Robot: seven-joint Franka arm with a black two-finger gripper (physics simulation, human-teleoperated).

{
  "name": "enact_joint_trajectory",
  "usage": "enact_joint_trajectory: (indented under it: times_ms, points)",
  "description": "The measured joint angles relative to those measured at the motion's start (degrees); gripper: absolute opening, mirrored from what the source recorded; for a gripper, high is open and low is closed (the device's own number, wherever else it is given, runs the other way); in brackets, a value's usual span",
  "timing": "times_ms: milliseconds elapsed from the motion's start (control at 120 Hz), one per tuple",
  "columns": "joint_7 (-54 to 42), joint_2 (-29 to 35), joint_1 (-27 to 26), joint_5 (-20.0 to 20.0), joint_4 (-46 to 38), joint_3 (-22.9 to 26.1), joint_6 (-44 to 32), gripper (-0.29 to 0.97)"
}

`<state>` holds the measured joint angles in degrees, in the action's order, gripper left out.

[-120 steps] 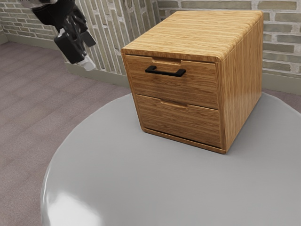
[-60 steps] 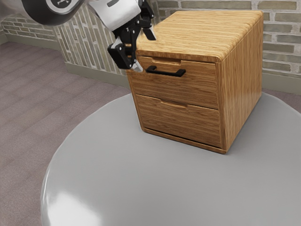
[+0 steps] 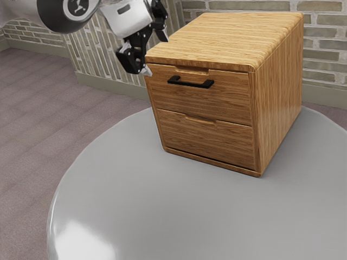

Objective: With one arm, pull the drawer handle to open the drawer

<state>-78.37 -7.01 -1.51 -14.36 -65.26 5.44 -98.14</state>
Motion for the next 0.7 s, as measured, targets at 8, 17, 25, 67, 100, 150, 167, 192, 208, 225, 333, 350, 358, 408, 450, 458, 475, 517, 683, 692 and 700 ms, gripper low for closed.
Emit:
enact_joint_trajectory:
  times_ms: [8, 17, 25, 67, 100, 150, 167, 192, 208, 225, 333, 350, 358, 408, 450, 458, 475, 517, 683, 692, 700]
  points:
    - [-0.1, -0.1, -0.2, -0.2, 0.0, 0.0, 0.0, 0.66]
    - [-0.2, -0.2, -0.3, -0.4, 0.0, 0.0, 0.0, 0.66]
    - [-0.2, -0.3, -0.5, -0.6, -0.1, 0.0, 0.0, 0.66]
    - [-0.6, -0.6, -1.2, -1.6, -0.1, 0.0, 0.0, 0.66]
    - [-0.9, -0.9, -1.8, -2.3, -0.1, 0.0, 0.0, 0.66]
    - [-1.2, -1.2, -2.1, -3.0, -0.1, 0.0, 0.0, 0.66]
    - [-1.4, -1.2, -2.2, -3.2, -0.2, 0.0, 0.0, 0.66]
    - [-1.5, -1.4, -2.2, -3.4, -0.2, 0.0, 0.0, 0.66]
    - [-1.6, -1.5, -2.2, -3.5, -0.2, 0.0, 0.0, 0.66]
    - [-1.8, -1.6, -2.2, -3.6, -0.2, 0.0, -0.1, 0.66]
    - [-2.4, -3.1, -2.3, -4.0, -0.2, 0.0, -0.2, 0.66]
    - [-2.5, -3.2, -2.2, -4.1, -0.2, 0.0, -0.2, 0.66]
    - [-2.5, -3.2, -2.2, -4.1, -0.2, 0.0, -0.2, 0.66]
    - [-2.8, -3.4, -2.3, -4.1, -0.1, 0.0, -0.3, 0.66]
    - [-2.9, -3.5, -2.3, -4.2, -0.1, 0.0, -0.4, 0.66]
    - [-3.0, -3.5, -2.3, -4.2, -0.1, 0.0, -0.4, 0.66]
    - [-3.1, -3.6, -2.3, -4.2, -0.1, 0.0, -0.5, 0.66]
    - [-3.2, -3.9, -2.3, -4.2, 0.0, 0.1, -0.7, 0.66]
    - [-3.7, -4.7, -2.4, -4.2, 0.1, 0.3, -1.8, 0.66]
    - [-3.8, -4.8, -2.4, -4.2, 0.1, 0.3, -1.8, 0.66]
    - [-3.8, -4.8, -2.4, -4.2, 0.1, 0.4, -1.9, 0.66]
